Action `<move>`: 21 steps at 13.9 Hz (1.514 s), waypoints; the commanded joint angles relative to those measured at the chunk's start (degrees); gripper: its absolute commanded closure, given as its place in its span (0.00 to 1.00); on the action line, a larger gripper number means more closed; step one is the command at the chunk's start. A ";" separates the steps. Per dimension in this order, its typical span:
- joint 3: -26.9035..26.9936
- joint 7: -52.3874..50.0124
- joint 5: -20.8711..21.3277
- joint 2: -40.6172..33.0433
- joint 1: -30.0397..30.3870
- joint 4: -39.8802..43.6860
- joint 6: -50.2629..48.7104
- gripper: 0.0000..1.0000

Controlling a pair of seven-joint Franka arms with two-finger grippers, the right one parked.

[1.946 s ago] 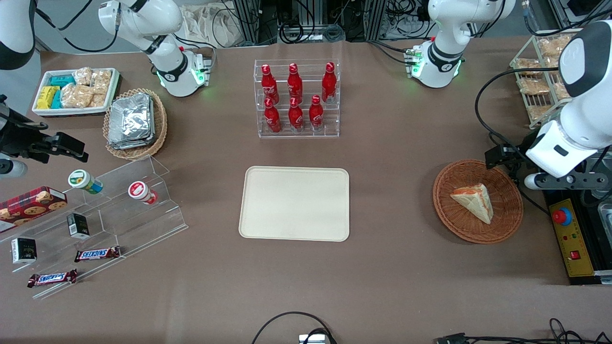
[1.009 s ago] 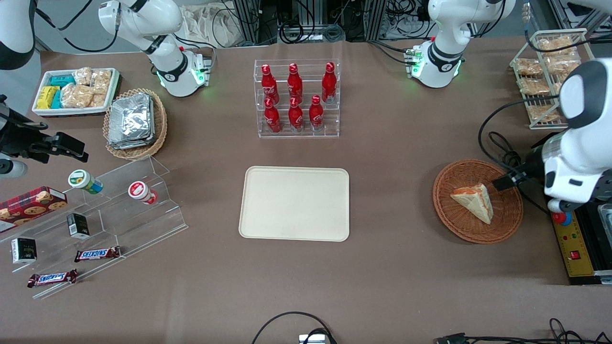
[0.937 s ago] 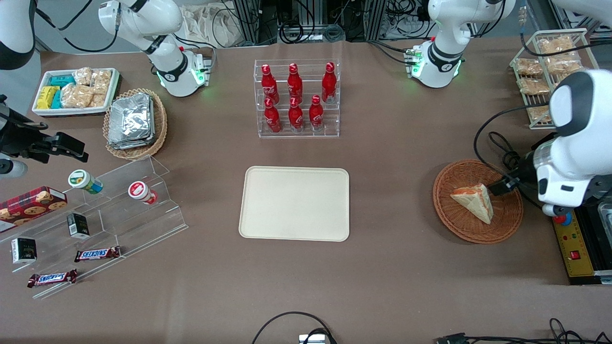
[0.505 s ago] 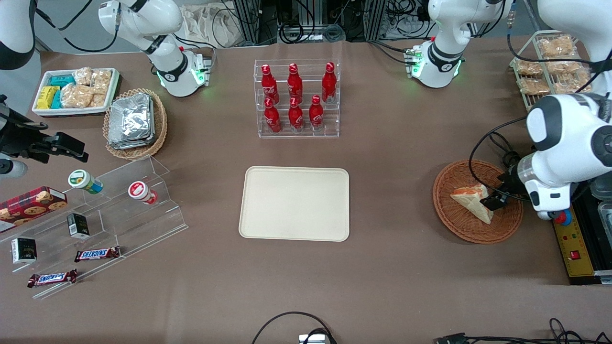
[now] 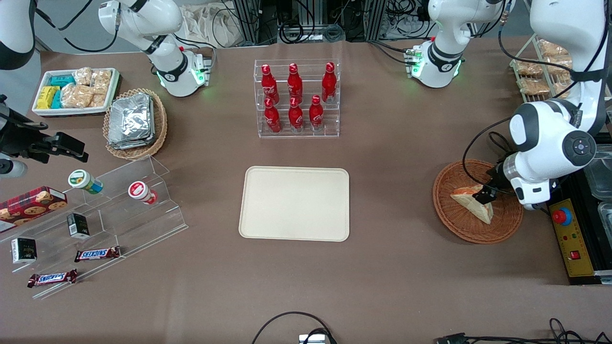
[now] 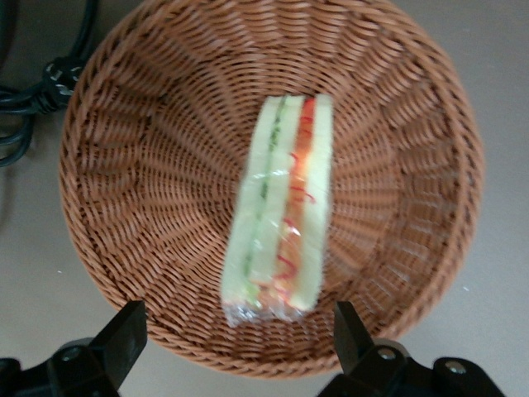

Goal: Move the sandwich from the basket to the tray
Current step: 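Lower the left gripper and close it on the sandwich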

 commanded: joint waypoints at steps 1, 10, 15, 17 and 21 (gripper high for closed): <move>-0.13 -0.18 0.15 1.93 0.81 -0.37 1.86 0.00; -0.21 -0.80 -0.81 6.85 0.64 -0.46 9.25 0.00; -0.39 -1.15 -0.55 8.70 0.02 1.03 11.54 0.86; -0.48 -0.80 -0.29 8.18 0.02 1.48 11.36 1.00; -0.74 2.87 0.07 5.28 -0.07 2.00 11.36 1.00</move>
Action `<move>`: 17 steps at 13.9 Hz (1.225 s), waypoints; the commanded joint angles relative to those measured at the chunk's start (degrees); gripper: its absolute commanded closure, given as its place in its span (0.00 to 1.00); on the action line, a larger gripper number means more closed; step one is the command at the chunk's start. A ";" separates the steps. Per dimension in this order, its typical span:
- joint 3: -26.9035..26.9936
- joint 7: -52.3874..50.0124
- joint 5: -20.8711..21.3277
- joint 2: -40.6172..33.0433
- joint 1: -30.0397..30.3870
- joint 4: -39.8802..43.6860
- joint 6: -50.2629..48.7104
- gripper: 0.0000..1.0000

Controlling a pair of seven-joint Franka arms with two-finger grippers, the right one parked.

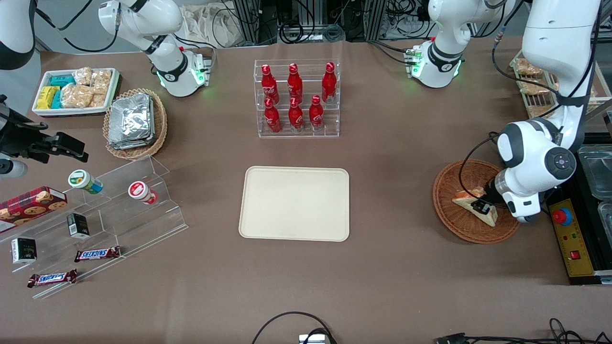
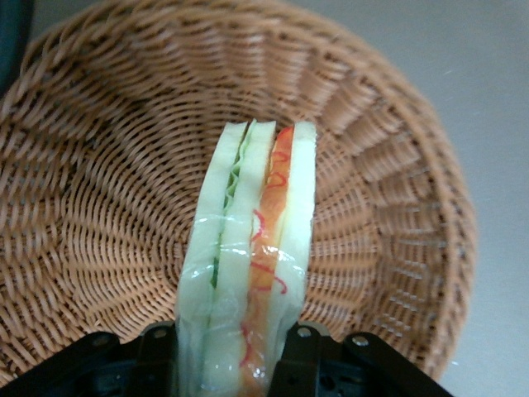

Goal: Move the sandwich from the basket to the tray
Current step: 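Lower the left gripper and close it on the sandwich, then lift the sandwich out of the basket with the left gripper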

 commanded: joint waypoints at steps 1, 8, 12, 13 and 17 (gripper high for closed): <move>-0.23 5.98 0.31 -3.48 -0.12 0.38 -0.41 1.00; -0.40 26.48 0.74 -6.84 -0.65 18.61 -27.87 1.00; -1.02 30.19 1.97 -6.22 -6.26 27.53 -34.41 1.00; -1.02 29.32 2.33 -6.13 -8.97 29.02 -35.90 1.00; -1.10 23.69 1.54 0.79 -18.55 36.15 -38.29 1.00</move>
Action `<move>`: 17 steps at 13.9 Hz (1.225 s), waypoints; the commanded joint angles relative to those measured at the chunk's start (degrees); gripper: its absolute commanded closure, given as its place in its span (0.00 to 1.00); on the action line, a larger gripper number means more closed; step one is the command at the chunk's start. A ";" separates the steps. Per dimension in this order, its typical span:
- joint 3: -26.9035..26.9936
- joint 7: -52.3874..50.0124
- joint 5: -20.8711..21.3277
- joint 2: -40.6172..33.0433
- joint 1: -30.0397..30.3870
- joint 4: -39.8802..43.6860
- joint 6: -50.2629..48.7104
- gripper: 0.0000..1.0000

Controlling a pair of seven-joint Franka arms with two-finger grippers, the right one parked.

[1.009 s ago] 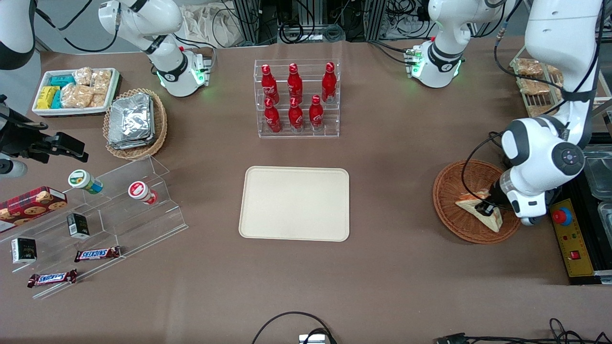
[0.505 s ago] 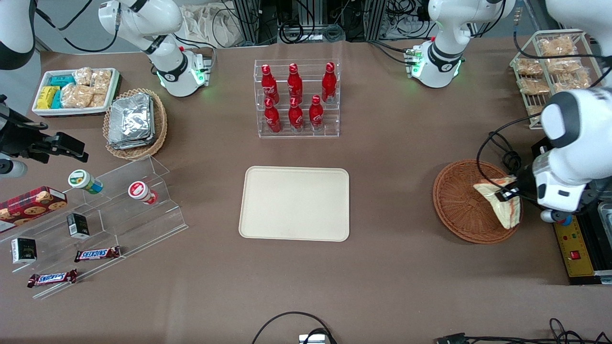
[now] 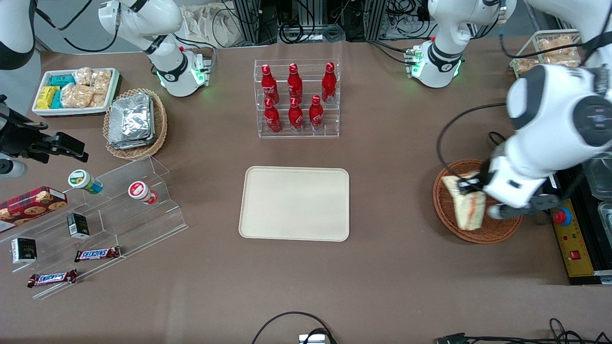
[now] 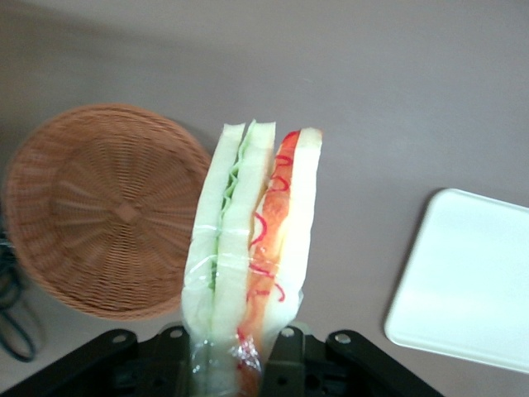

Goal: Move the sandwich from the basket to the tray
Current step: 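Lift the sandwich out of the basket with the left gripper, then carry the sandwich over the cream tray and lower it onto it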

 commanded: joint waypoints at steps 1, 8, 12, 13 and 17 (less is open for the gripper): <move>0.56 -1.92 0.43 8.41 -6.45 6.70 -1.45 1.00; 0.56 -8.41 0.17 22.32 -18.24 11.11 10.06 1.00; 0.13 -12.29 -0.88 26.36 -22.46 10.67 14.97 1.00; 0.12 -12.38 -0.97 27.24 -23.08 10.32 16.56 1.00; 0.03 -11.50 -0.63 29.88 -23.79 10.14 17.63 1.00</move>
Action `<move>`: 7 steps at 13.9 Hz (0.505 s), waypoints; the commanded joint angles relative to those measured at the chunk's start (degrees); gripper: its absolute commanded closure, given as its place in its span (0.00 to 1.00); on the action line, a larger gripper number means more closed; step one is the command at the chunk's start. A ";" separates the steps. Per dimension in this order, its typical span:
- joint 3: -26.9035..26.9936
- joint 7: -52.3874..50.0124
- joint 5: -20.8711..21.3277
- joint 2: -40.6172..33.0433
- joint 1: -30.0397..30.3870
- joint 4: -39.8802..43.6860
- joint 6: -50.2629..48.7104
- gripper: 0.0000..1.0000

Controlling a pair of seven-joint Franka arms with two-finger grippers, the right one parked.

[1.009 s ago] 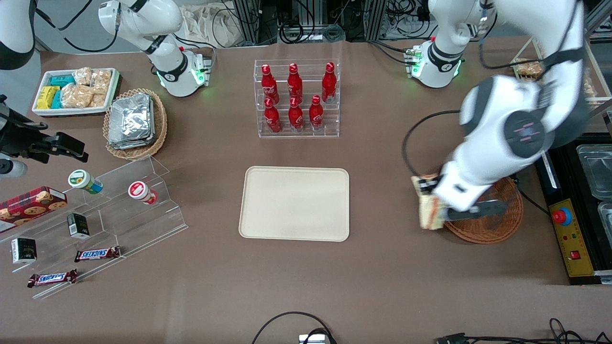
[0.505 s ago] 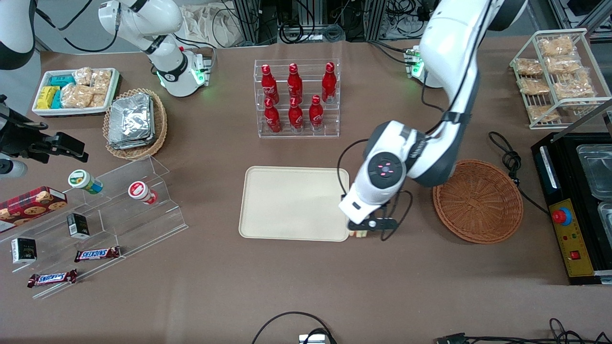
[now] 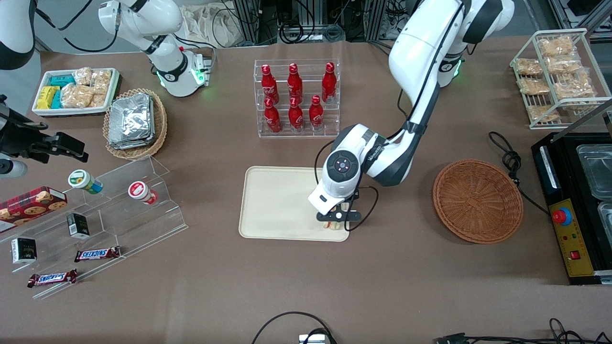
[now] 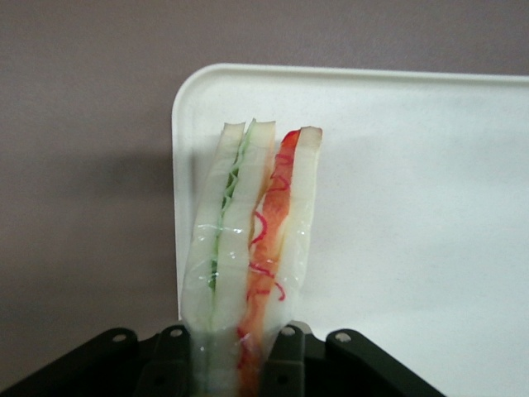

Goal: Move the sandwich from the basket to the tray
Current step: 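Carry the sandwich over the cream tray and lower it onto it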

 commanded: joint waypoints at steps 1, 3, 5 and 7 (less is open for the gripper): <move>0.46 0.21 -0.13 2.07 -0.48 1.24 0.15 1.00; 0.46 0.12 -0.04 3.04 -1.10 1.24 0.15 0.98; 0.46 0.03 -0.13 3.05 -1.10 1.15 -0.29 0.60; 0.46 0.38 -0.04 2.52 -1.01 1.06 -0.73 0.00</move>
